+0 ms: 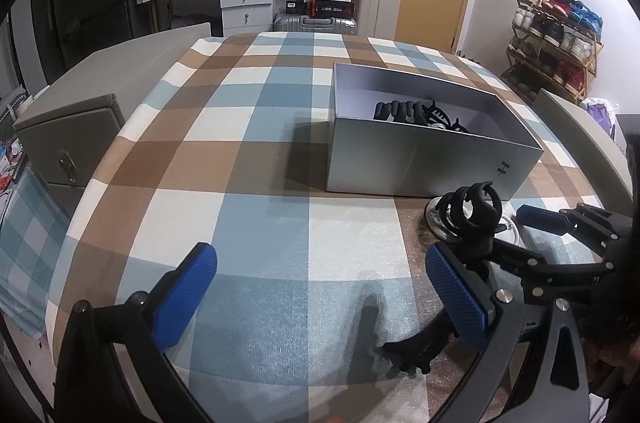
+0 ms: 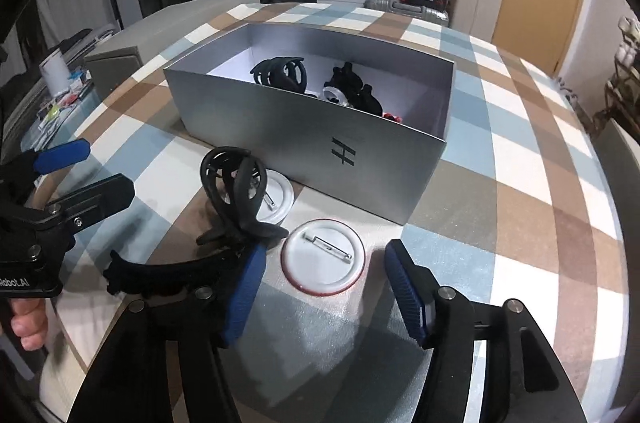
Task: Organize jewelry
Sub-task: 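Grasp a white round pin badge with the right gripper while the left grasps a black claw clip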
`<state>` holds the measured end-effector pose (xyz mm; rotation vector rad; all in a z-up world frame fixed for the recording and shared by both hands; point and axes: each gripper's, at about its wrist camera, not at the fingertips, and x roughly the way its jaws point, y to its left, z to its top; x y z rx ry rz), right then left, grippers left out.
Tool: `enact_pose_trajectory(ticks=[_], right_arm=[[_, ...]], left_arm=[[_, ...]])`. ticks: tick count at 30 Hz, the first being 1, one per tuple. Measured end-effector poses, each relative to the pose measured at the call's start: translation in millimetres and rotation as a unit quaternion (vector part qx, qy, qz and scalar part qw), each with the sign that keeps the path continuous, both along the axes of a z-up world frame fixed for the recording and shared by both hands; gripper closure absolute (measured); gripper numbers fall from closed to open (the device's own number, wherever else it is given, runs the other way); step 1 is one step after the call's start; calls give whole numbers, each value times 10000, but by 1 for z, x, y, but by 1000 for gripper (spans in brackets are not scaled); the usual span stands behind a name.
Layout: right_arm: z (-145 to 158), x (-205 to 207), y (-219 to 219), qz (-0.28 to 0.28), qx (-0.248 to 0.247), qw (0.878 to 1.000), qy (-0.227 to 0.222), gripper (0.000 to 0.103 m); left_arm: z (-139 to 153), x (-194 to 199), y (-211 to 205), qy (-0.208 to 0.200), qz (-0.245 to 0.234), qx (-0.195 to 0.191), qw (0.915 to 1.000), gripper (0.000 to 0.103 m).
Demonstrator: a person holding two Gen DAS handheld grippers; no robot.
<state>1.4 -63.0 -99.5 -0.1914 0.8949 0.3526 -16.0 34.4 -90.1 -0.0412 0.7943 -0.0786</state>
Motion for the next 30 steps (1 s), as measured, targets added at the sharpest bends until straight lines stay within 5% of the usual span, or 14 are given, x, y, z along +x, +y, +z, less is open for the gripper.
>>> enact_pose_trajectory(ticks=[3,17,30], right_arm=[[1,-3,-1,50,-10,10000,-66,62],[11,-15,-34,-290,465,9983,-188,62],[17,-16,-69,-713,513,9958,-275,62]], left_arm=[[0,0,-1,6,-15,-9,10000,1],[14,7,-27,-31,-649,-184,9977,1],[5,36,-68,695,-1306,-417,9881,2]])
